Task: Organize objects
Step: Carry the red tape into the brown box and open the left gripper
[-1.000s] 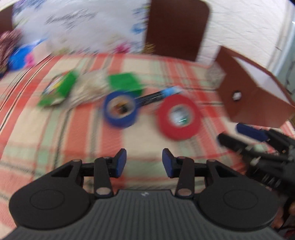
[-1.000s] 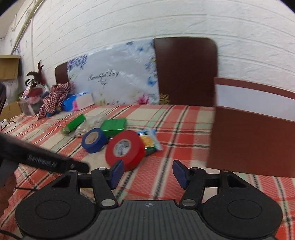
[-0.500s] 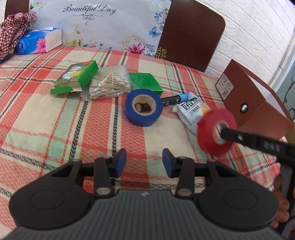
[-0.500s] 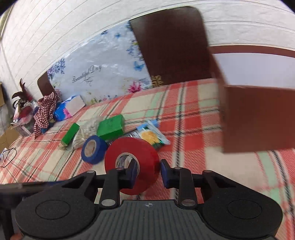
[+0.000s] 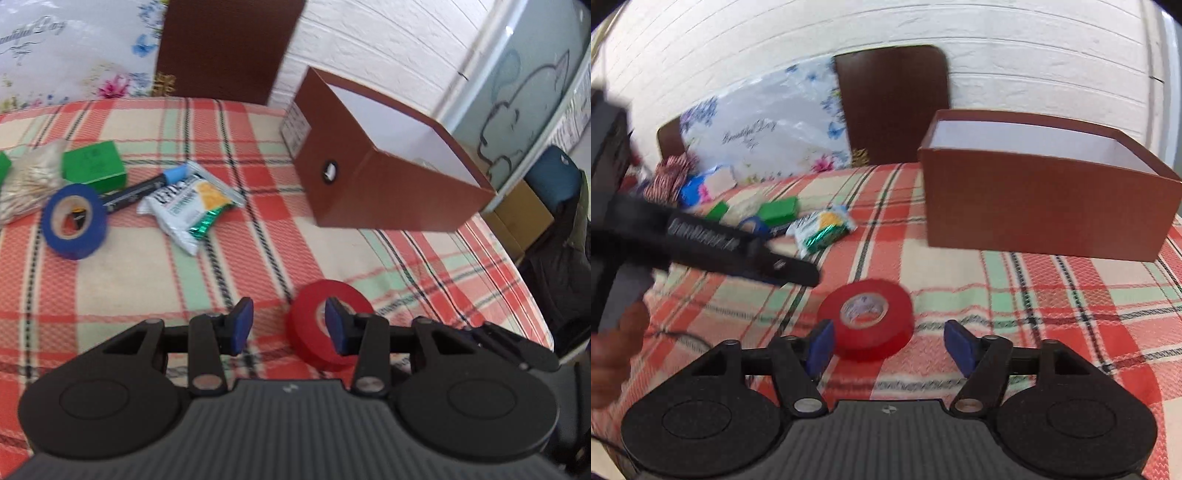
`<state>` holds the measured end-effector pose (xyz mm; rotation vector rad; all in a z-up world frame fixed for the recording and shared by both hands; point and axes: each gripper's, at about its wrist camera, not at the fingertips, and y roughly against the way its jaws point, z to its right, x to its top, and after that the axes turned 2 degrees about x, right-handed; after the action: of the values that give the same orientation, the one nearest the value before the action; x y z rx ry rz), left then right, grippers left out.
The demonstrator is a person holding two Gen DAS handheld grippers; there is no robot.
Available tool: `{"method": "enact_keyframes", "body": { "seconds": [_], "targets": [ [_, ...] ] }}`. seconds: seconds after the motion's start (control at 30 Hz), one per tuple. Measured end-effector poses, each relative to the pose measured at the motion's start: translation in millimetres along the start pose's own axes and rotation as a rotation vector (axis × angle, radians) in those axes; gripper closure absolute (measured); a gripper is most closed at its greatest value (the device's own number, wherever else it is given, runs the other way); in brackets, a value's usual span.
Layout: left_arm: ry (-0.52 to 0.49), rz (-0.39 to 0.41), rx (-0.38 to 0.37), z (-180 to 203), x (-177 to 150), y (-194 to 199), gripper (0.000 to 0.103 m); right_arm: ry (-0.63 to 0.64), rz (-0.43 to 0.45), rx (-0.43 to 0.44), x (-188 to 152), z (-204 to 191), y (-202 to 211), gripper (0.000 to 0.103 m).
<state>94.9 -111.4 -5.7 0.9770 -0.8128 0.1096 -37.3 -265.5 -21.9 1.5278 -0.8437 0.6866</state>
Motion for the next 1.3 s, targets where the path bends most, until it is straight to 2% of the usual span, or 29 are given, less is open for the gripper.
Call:
{"method": "enact_keyframes", "body": {
  "seconds": [0.1, 0.17, 0.23, 0.27, 0.3, 0.43, 0.6, 0.73, 0.93, 1.0, 1.03, 1.07, 1.13, 1.2, 1.3],
  "targets": [
    [-0.029, -0.059, 0.014, 13.8, 1.0, -13.6, 0.058, 0.073, -0.020, 0.005, -5.8, -8.5, -9.4, 0.034],
    [-0.037, -0.118, 0.049, 19.2, 0.0, -27.7, 0.056, 0.111, -0.040, -0.004, -5.4, -11.7, -20.5, 0.032],
    [0.001, -0.117, 0.023, 16.6, -0.7, -34.2, 0.056, 0.130, -0.056, -0.006, -2.0, -10.8, -33.5, 0.027],
    [0.020, -0.126, 0.018, 15.0, 0.0, -37.8, 0.062, 0.132, -0.051, 0.000, 0.6, -10.1, -39.2, 0.027],
    [0.026, -0.134, 0.024, 15.3, 0.9, -40.4, 0.065, 0.134, -0.048, 0.009, 3.1, -9.0, -44.2, 0.033],
    [0.001, -0.119, 0.044, 23.9, 6.8, -33.8, 0.067, 0.126, -0.007, 0.026, 6.1, -7.2, -44.0, 0.033],
    [-0.089, 0.039, 0.007, 54.3, 41.9, -1.3, 0.067, 0.145, 0.203, -0.045, 28.7, -0.6, -14.7, 0.033],
    [-0.164, 0.142, 0.011, 81.2, 81.2, 0.2, 0.067, 0.159, 0.308, -0.106, 66.6, 18.3, -13.9, 0.033],
    [-0.195, 0.191, 0.020, 102.6, 135.3, -34.7, 0.067, 0.139, 0.354, -0.158, 114.8, 58.4, -43.1, 0.032],
    [-0.223, 0.204, 0.053, 107.5, 147.1, -54.7, 0.060, 0.148, 0.323, -0.158, 128.4, 70.7, -67.9, 0.029],
    [-0.238, 0.211, 0.078, 107.5, 150.1, -67.4, 0.054, 0.168, 0.305, -0.155, 131.6, 75.2, -83.8, 0.021],
    [-0.239, 0.205, 0.123, 108.0, 152.7, -78.4, 0.053, 0.191, 0.294, -0.160, 131.2, 78.6, -99.0, 0.019],
    [-0.247, 0.226, 0.166, 109.6, 150.3, -82.3, 0.053, 0.154, 0.292, -0.194, 127.9, 87.2, -112.6, 0.023],
    [-0.248, 0.225, 0.090, 107.8, 143.3, -67.8, 0.053, 0.069, 0.322, -0.166, 124.1, 95.2, -99.9, 0.029],
    [-0.213, 0.274, -0.004, 96.5, 121.7, -35.7, 0.051, 0.008, 0.411, -0.184, 102.9, 93.5, -71.0, 0.028]
  ]
}}
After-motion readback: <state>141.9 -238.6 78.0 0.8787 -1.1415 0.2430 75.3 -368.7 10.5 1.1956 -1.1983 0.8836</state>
